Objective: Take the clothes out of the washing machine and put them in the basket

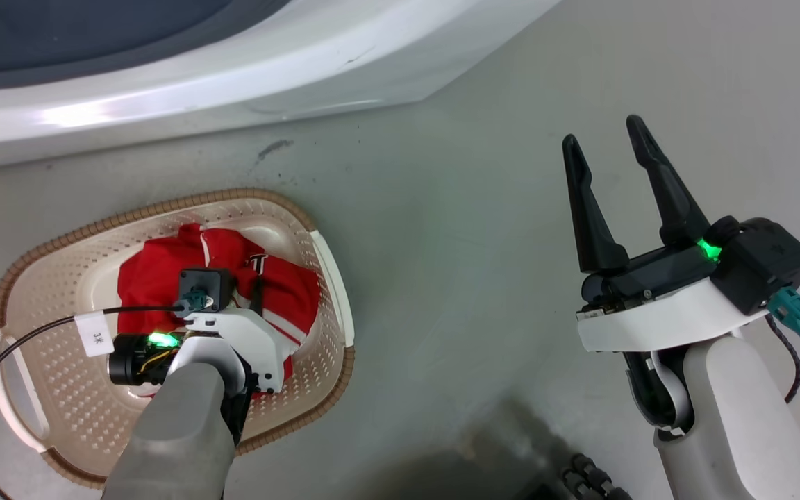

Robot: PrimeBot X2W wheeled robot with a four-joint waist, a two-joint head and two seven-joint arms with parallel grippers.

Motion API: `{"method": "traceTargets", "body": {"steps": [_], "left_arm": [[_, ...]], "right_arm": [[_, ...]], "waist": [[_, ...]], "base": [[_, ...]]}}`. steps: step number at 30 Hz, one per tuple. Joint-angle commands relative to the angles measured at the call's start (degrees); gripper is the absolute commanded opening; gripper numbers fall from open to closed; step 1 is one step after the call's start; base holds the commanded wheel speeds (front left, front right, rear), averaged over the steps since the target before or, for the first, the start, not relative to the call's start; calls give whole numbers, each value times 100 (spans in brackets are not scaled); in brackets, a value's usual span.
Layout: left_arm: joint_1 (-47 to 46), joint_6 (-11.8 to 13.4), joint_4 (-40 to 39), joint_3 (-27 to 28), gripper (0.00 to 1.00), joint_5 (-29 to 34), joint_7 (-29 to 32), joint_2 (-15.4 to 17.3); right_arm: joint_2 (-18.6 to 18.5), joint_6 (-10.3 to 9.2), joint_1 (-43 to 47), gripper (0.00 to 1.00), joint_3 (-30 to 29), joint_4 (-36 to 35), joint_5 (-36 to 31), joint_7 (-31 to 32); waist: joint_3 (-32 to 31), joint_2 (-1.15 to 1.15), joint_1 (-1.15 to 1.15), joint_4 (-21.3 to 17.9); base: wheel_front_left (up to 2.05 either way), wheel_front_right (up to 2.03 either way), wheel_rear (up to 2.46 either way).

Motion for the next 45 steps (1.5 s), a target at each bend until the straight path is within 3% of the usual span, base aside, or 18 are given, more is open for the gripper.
{"method": "traceTargets", "body": {"steps": [1, 11, 18, 31, 37, 45], "left_arm": [[68, 2, 6, 33, 100, -22, -13, 28], [817, 12, -1019, 286, 100, -69, -14, -182], [1483, 149, -2411, 434, 100, 163, -14, -322], [2528, 329, -5092, 566, 100, 529, -13, -396], [2928, 397, -5727, 647, 100, 649, -14, -399], [3542, 506, -5914, 803, 100, 771, -14, -306]], "right_arm": [[6, -3, -43, 100, -41, 107, 12, -46], [4, -2, 403, 100, -298, 475, -257, -80], [1, -3, 851, 100, -580, 489, -456, -22], [3, -3, 1426, 100, -918, 184, -707, 328], [3, -3, 1694, 100, -945, 66, -789, 478], [3, -2, 2094, 100, -896, -69, -821, 624]], "waist": [[-211, 0, -2, 23], [-1567, 0, -2, 402], [-2427, 0, -2, 663], [-3357, 0, -2, 894], [-3735, 0, -2, 938], [-4170, 0, -2, 945]], "base": [[0, 0, 0], [0, 0, 0], [0, 0, 0], [0, 0, 0], [0, 0, 0], [0, 0, 0]]}}
